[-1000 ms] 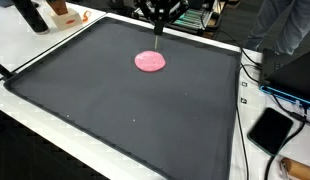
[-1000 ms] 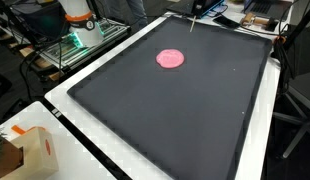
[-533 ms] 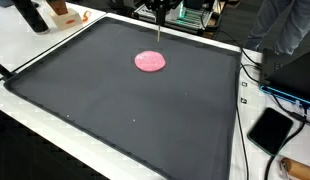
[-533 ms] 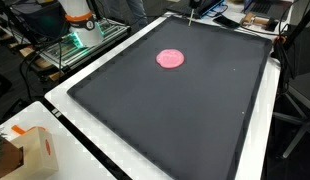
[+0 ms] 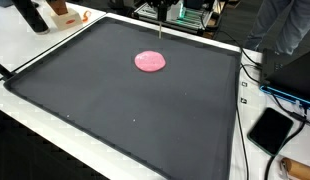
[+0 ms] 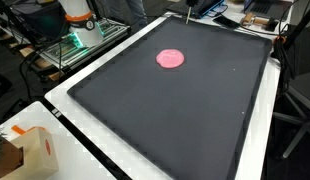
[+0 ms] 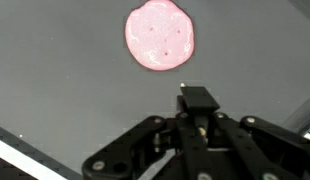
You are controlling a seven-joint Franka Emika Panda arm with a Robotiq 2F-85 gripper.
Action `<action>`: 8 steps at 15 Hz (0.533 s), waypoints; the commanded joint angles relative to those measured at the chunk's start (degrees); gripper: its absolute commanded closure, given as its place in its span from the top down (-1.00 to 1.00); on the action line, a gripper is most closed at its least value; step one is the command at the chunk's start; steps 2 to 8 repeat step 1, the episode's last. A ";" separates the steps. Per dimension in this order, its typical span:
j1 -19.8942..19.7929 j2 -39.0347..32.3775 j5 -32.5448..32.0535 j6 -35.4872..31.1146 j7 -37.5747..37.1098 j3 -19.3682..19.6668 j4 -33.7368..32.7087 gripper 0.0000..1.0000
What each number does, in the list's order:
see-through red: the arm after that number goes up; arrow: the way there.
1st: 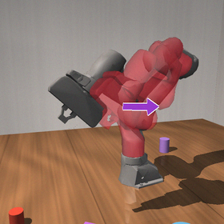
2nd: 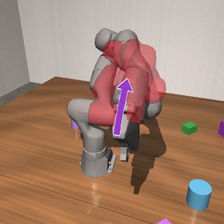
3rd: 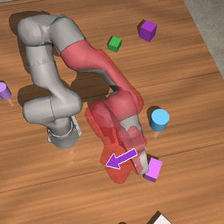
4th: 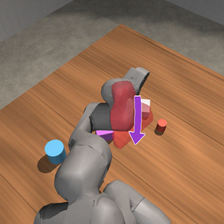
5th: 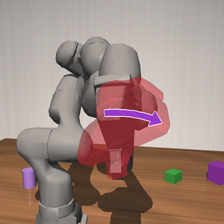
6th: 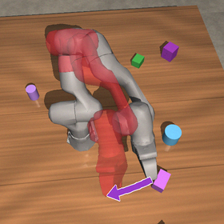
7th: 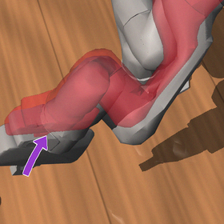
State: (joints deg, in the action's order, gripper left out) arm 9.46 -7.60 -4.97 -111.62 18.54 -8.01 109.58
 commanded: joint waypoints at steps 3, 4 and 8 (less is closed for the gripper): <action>-0.43 -0.04 -0.06 0.17 -0.06 -0.49 -0.14 -0.75; -0.43 -0.04 -0.06 0.17 -0.06 -0.49 -0.14 -0.75; -0.43 -0.04 -0.06 0.17 -0.06 -0.49 -0.14 -0.75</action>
